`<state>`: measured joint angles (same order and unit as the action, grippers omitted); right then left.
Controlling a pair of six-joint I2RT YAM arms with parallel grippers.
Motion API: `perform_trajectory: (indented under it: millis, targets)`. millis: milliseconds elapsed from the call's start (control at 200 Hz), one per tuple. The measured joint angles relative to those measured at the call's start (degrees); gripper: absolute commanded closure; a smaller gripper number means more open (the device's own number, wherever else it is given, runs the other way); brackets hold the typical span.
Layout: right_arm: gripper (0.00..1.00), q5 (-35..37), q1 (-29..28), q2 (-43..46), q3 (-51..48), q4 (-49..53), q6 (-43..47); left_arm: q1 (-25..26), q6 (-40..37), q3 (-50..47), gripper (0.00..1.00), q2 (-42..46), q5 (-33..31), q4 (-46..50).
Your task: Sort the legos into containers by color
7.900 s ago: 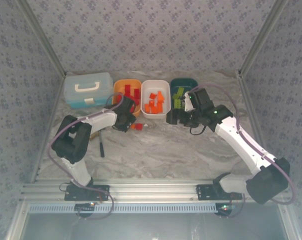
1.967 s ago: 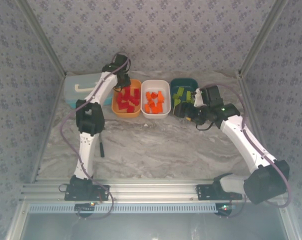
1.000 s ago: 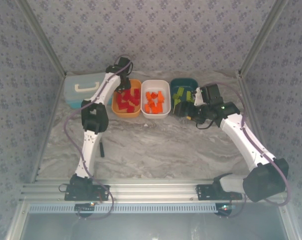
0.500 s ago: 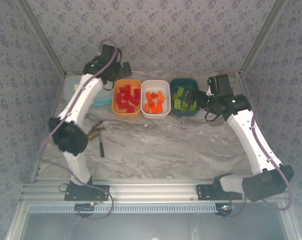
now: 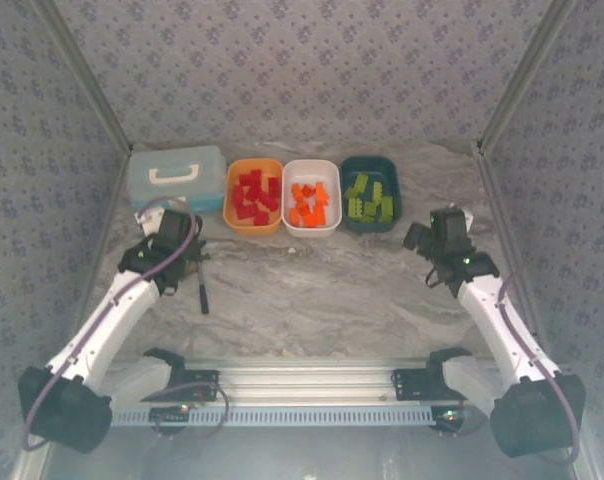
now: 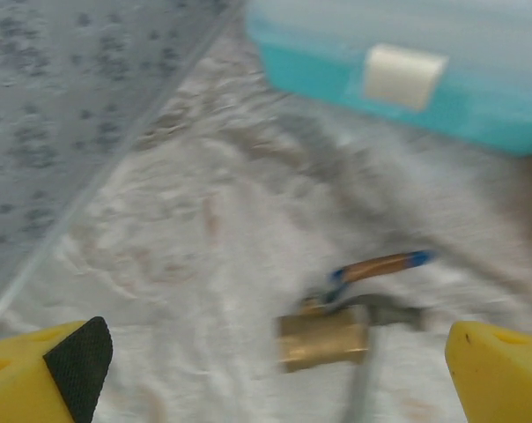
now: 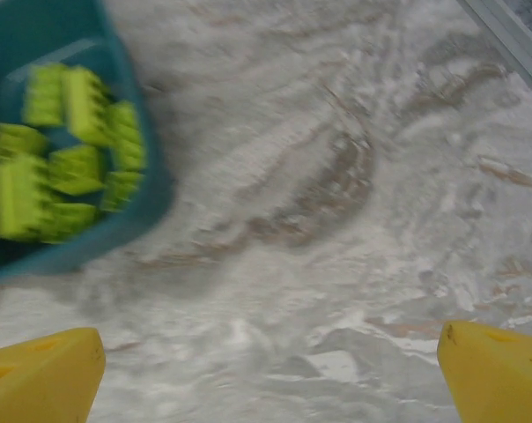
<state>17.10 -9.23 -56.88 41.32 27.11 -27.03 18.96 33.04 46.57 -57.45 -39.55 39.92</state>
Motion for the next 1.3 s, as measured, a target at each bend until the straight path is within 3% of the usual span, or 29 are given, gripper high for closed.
perform_trajectory:
  millis: [105,355,595,834,999,1304]
  targets:
    - [0.00,2.64,0.00,-3.85,-4.92,-6.03,3.65,-0.76,-6.05,-6.73,0.01,0.83,-2.29,-5.38]
    - [0.00,2.62,1.33,-19.71,-2.75,-22.62,12.26,-5.60,-17.68,-21.99,0.01,-3.06,-0.37,-30.29]
    - [0.00,-0.46,5.68,-32.17,3.06,-32.85,18.91,-12.48,-24.50,-17.62,0.01,-20.17,6.62,-48.94]
    - [0.00,-8.37,8.33,-32.44,-4.63,-44.19,25.62,-15.30,-27.61,-12.44,0.01,-30.80,13.49,-62.88]
    - [0.00,-12.83,12.15,-31.12,-9.29,-51.87,26.05,-15.32,-29.03,-20.63,0.01,-28.98,16.98,-75.19]
    - [0.00,-14.97,10.45,-29.49,-20.98,-70.14,27.58,-14.47,-31.56,-27.15,0.01,-29.75,19.47,-90.31]
